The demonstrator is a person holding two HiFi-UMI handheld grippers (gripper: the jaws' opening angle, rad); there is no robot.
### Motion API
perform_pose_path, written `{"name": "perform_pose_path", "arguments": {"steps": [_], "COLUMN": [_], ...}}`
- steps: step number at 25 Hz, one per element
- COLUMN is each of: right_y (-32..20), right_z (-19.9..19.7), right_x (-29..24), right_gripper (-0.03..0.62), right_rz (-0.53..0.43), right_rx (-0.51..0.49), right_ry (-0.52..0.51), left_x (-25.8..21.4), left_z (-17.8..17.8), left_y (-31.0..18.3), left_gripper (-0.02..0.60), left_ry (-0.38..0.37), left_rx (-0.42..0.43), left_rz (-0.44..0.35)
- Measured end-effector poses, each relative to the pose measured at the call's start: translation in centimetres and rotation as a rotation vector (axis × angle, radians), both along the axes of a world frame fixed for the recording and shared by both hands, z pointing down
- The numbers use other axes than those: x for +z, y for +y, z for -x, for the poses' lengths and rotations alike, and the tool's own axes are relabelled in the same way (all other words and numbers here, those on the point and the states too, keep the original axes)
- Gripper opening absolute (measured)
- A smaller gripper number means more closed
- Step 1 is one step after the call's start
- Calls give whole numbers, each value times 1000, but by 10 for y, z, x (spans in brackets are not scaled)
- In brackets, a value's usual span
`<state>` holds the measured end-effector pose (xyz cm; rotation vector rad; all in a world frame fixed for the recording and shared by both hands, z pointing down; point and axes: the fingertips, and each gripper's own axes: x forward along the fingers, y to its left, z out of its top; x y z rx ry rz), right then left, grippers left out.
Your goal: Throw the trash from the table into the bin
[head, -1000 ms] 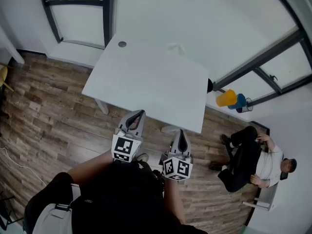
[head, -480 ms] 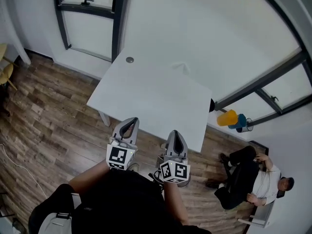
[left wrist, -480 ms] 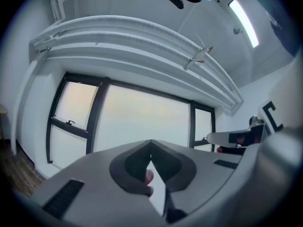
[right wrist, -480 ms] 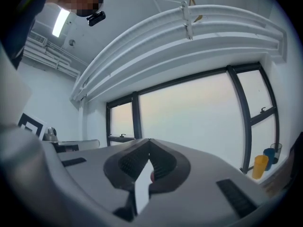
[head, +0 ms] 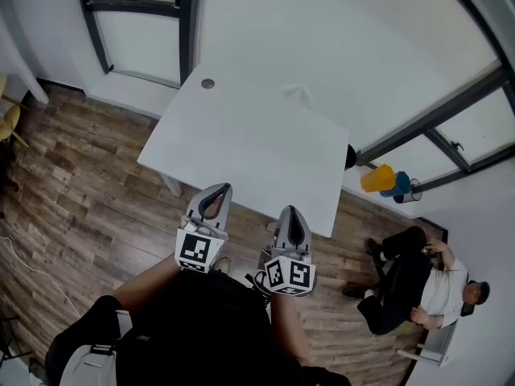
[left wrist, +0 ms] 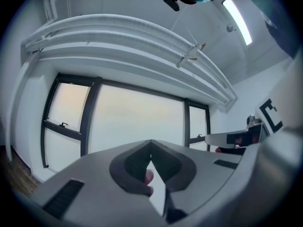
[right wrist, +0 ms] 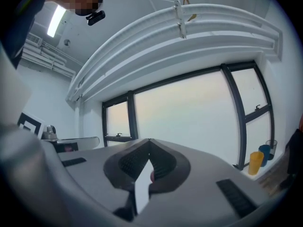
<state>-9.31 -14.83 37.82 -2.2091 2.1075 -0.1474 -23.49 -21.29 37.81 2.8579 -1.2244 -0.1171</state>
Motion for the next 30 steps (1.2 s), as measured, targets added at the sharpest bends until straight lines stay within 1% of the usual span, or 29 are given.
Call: {"name": "perform_pose_path", "arguments": {"steps": [3, 9, 30], "right_y": [1, 4, -7], "right_z": [-2, 3, 5], "right_x": [3, 8, 9], "right_gripper": [5, 5, 5], "right_rz": [7, 29, 23], "right_rx": [9, 4, -4], "right_ry": [-4, 10, 14], "left_x": [-4, -2, 4], "left_z": [-1, -2, -7], "left_y": [1, 6, -1], "left_gripper": [-3, -3, -3], "left_ry": [-5, -6, 8], "left_rx": [5, 11, 22], "left_rz": [-13, -13, 8]}}
